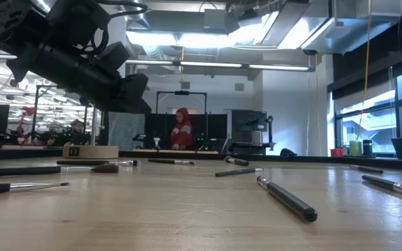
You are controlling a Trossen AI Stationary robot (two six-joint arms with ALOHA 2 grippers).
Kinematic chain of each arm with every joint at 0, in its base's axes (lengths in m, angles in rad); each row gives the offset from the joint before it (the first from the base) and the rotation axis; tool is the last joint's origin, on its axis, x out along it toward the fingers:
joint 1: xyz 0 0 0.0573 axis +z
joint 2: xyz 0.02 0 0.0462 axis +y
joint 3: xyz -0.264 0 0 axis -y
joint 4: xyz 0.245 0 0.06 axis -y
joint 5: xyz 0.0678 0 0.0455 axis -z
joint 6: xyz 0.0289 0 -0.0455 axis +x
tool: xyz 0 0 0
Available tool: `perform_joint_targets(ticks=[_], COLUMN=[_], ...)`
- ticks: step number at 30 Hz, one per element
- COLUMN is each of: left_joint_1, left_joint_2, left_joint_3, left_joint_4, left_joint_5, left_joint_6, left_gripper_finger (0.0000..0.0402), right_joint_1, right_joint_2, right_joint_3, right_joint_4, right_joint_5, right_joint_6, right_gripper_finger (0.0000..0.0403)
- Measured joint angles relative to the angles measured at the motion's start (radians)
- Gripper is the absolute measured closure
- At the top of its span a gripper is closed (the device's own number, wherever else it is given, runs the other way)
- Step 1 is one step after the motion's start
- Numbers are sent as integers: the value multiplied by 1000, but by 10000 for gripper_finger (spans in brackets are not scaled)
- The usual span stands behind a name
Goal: Put items in baskets/containers
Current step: Put the foundation brush into the transparent organizer
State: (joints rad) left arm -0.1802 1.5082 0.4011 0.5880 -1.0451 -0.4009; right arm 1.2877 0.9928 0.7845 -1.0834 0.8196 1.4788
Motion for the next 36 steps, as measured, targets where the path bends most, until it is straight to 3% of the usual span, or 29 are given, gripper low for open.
perform_joint_targets(ticks=[15,23,36], left_joint_1=[0,17,47], left_joint_2=[0,0,0], left_joint_3=[0,0,0], left_joint_4=[23,23,23], left_joint_5=[4,0,52], left_joint_6=[19,39,29], left_gripper_finger=[261,261,261], right_joint_1=[6,6,5], right_joint_2=[162,204,207], right_joint_3=[0,0,0], right_joint_4=[-9,-11,-37], right_joint_5=[16,-126,-167], right_joint_6=[43,186,243], right_gripper_finger=[336,334,333])
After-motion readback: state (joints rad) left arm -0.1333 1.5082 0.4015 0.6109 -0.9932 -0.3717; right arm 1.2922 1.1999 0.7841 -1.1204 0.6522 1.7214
